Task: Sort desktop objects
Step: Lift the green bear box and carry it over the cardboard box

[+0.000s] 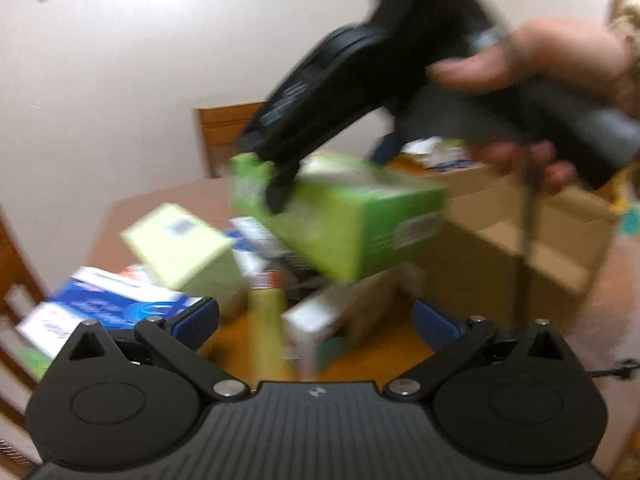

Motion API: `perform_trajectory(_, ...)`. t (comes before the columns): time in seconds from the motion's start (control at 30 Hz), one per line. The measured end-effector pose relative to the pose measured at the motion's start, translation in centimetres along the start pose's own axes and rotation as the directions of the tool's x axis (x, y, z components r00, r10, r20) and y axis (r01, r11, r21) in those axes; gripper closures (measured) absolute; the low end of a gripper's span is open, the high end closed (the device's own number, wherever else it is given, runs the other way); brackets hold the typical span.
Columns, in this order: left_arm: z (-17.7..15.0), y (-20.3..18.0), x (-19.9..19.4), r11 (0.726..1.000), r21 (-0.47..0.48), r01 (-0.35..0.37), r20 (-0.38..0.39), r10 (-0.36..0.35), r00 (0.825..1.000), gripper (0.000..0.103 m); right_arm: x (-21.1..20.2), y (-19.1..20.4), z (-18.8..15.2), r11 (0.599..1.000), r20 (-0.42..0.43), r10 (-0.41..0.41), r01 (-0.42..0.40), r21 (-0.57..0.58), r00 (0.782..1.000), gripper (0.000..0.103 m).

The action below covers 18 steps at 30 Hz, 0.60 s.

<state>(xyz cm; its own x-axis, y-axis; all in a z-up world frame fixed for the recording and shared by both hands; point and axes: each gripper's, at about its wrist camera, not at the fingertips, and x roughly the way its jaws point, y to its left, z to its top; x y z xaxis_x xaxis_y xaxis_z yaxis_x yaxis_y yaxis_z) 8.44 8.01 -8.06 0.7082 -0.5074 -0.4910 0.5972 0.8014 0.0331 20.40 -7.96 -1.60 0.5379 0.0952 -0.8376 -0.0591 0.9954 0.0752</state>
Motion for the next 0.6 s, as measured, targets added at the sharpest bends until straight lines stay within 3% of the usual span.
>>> perform_trajectory(0.07, 0.3, 0.8, -0.7, 0.997, -0.056, -0.051, 0.017, 0.052, 0.999, 0.000, -1.0, 0.0, -0.1, 1.000, 0.020, 0.013, -0.013, 0.004, 1.000, 0.007)
perform_trajectory(0.17, 1.1, 2.0, -1.6, 0.989, -0.141, -0.050, 0.039, 0.056, 0.998, 0.000, -2.6, 0.0, -0.3, 0.999, 0.051, 0.043, -0.044, 0.009, 0.998, 0.007)
perform_trajectory(0.3, 1.8, 2.8, -3.0, 0.979, -0.199, 0.054, 0.073, -0.040, 0.997, 0.000, -4.9, 0.0, -0.1, 0.998, 0.098, 0.064, -0.065, 0.006, 0.993, 0.007)
perform_trajectory(0.47, 2.5, 2.5, -4.9, 0.976, -0.194, 0.096, 0.165, -0.064, 0.984, 0.000, -7.6, -1.0, -0.4, 0.998, 0.148, 0.062, -0.064, 0.007, 0.987, 0.007)
perform_trajectory(0.6, 3.8, 1.7, -4.8, 0.949, -0.259, 0.178, 0.233, -0.118, 0.965, 0.000, -10.0, -2.3, -1.1, 0.997, 0.183, 0.064, -0.069, 0.021, 0.981, 0.007)
